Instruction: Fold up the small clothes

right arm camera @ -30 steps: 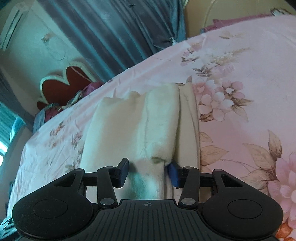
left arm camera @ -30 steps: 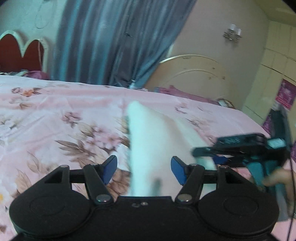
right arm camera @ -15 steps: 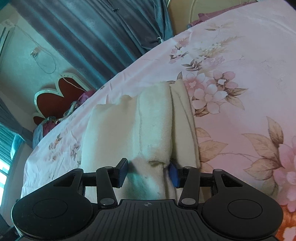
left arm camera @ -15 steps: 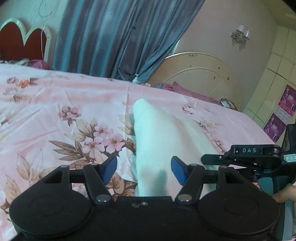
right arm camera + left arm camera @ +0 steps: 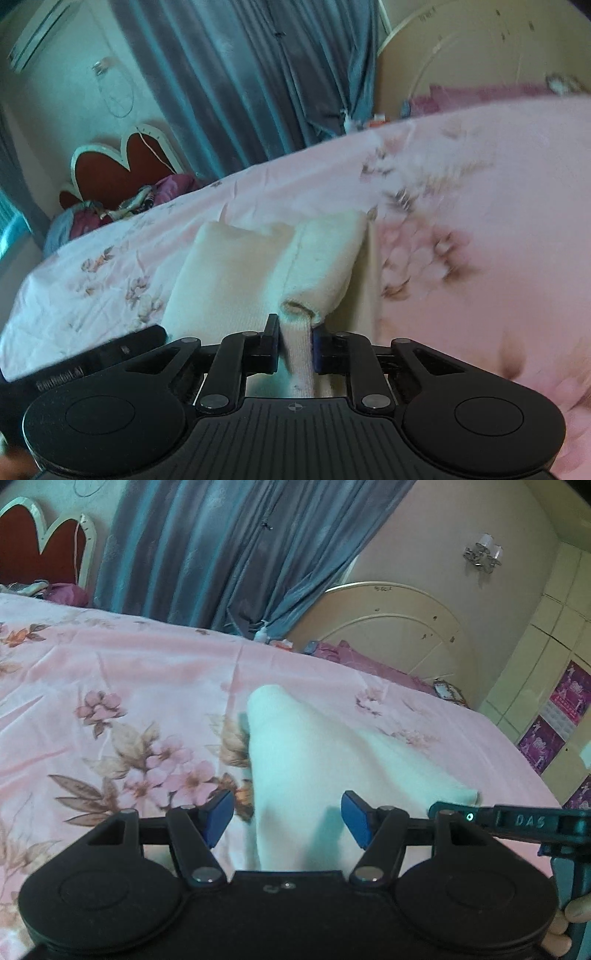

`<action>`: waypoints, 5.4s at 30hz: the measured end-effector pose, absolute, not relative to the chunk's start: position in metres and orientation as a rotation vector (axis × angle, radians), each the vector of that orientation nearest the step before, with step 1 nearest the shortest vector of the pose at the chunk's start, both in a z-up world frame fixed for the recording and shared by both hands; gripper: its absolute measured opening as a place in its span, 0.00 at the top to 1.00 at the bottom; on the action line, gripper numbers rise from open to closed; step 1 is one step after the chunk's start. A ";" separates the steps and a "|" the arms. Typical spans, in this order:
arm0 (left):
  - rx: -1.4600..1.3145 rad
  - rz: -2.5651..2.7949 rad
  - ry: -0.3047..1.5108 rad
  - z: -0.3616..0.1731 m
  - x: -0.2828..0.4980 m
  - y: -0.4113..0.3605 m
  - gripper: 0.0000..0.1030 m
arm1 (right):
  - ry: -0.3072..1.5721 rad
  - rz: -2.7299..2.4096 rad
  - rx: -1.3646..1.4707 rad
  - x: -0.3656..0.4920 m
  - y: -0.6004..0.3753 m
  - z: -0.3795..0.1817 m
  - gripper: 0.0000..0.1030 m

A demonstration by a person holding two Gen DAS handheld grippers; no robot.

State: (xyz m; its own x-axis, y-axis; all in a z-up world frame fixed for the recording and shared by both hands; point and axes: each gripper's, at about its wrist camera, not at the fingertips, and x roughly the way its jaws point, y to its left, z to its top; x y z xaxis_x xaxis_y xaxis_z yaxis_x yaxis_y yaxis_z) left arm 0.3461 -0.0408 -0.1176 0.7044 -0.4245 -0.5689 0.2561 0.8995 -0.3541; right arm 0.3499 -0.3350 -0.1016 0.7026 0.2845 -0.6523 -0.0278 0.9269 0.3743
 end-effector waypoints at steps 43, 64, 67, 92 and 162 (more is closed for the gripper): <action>-0.209 -0.309 0.815 -0.128 0.443 -0.072 0.41 | 0.747 0.052 0.281 0.439 -0.318 -0.094 0.66; -0.219 -0.274 0.819 -0.148 0.469 -0.075 0.35 | 0.766 -0.003 0.194 0.476 -0.325 -0.144 0.66; -0.219 -0.275 0.824 -0.147 0.470 -0.075 0.35 | 0.769 -0.005 0.207 0.476 -0.326 -0.144 0.66; -0.184 -0.327 0.752 -0.114 0.377 -0.065 0.37 | 0.701 0.087 0.126 0.352 -0.316 -0.106 0.65; -0.260 -0.479 0.928 -0.147 0.400 -0.070 0.28 | 0.843 0.243 0.604 0.382 -0.364 -0.152 0.46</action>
State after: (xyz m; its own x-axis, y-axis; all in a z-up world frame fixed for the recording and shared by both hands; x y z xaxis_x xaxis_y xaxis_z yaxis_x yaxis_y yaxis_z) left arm 0.3995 -0.0695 -0.1467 0.5052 -0.5012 -0.7026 0.2826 0.8653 -0.4140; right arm 0.3820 -0.3637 -0.1522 0.6505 0.4306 -0.6256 0.0317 0.8077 0.5888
